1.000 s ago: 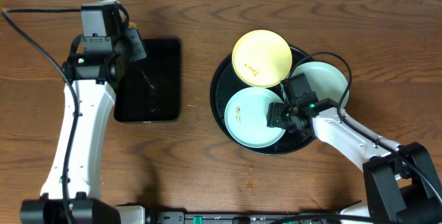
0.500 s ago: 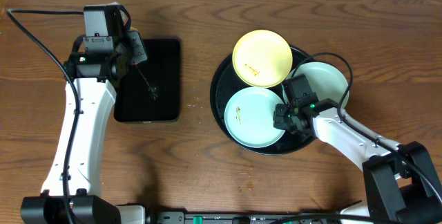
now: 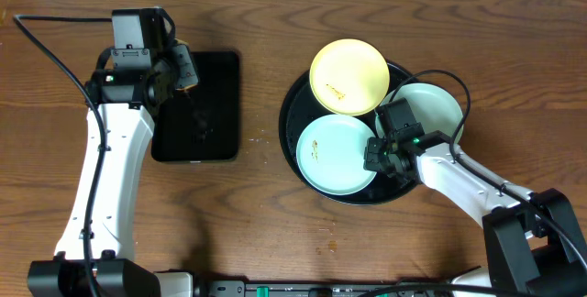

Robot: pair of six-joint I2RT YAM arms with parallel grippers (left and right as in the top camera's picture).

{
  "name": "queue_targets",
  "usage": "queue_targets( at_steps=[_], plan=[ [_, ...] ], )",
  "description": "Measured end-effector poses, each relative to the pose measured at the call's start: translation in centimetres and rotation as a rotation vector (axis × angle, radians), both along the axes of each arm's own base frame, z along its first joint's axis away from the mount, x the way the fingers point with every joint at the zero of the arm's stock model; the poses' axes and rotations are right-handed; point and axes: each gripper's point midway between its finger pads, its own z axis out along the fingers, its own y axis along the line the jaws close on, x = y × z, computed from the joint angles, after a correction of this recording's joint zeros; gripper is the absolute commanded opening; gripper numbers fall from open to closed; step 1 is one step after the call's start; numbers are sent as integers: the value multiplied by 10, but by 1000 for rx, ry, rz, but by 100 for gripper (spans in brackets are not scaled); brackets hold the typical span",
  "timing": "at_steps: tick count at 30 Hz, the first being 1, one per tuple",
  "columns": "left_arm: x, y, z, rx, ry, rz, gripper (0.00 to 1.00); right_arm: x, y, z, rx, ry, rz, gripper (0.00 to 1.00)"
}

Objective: Clean dirty plates on tray and stack at the side
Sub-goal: 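Lift the sponge with the left gripper and carry it toward the plates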

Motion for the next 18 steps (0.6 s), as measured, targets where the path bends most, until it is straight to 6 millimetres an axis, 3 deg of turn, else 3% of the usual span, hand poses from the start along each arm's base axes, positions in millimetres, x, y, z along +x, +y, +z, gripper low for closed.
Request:
queue_targets(
  at_steps=[11, 18],
  plan=[
    [-8, -6, -11, -23, 41, -24, 8, 0, 0, 0, 0, -1, 0, 1],
    [-17, -70, -10, -178, 62, -219, 7, 0, 0, 0, 0, -1, 0, 1]
  ],
)
